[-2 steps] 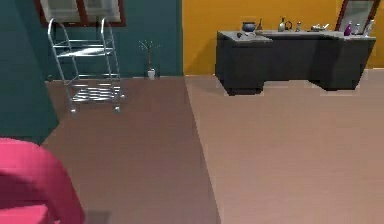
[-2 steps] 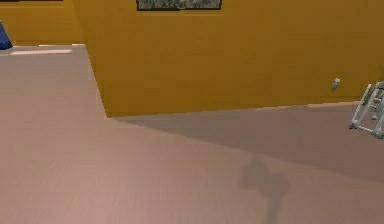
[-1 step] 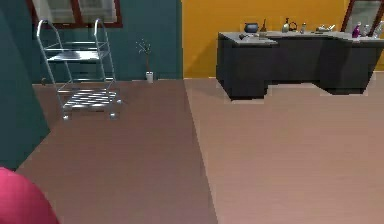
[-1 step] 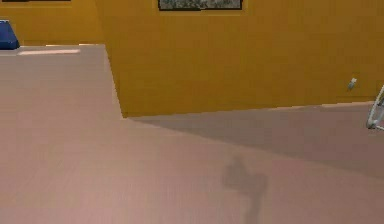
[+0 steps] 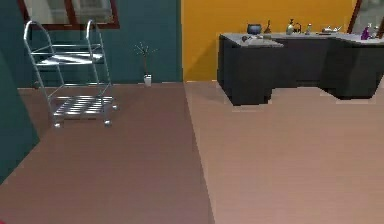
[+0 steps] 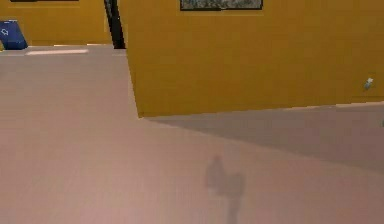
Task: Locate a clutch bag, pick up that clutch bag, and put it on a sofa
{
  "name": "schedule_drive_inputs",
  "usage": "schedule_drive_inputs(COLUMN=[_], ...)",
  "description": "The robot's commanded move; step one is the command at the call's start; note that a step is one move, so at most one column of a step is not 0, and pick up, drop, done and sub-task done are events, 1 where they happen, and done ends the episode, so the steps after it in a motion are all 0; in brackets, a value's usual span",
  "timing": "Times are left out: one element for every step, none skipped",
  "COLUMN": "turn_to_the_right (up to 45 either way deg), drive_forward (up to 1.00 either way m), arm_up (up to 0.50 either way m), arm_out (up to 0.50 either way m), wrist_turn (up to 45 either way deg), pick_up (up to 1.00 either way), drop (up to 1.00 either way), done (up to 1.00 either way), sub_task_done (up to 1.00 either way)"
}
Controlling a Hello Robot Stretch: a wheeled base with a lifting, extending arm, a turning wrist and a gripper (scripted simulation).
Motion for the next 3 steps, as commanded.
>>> schedule_drive_inputs(turn_to_the_right=[0.0,0.0,0.0], drive_forward=[1.00,1.00,0.95], arm_up=[0.00,0.00,0.00], arm_out=[0.00,0.00,0.00], wrist_turn=[0.0,0.0,0.0], pick_up=[0.00,0.00,0.00], drop=[0.00,0.00,0.00], done=[0.00,0.00,0.00], sub_task_done=[0.00,0.00,0.00])
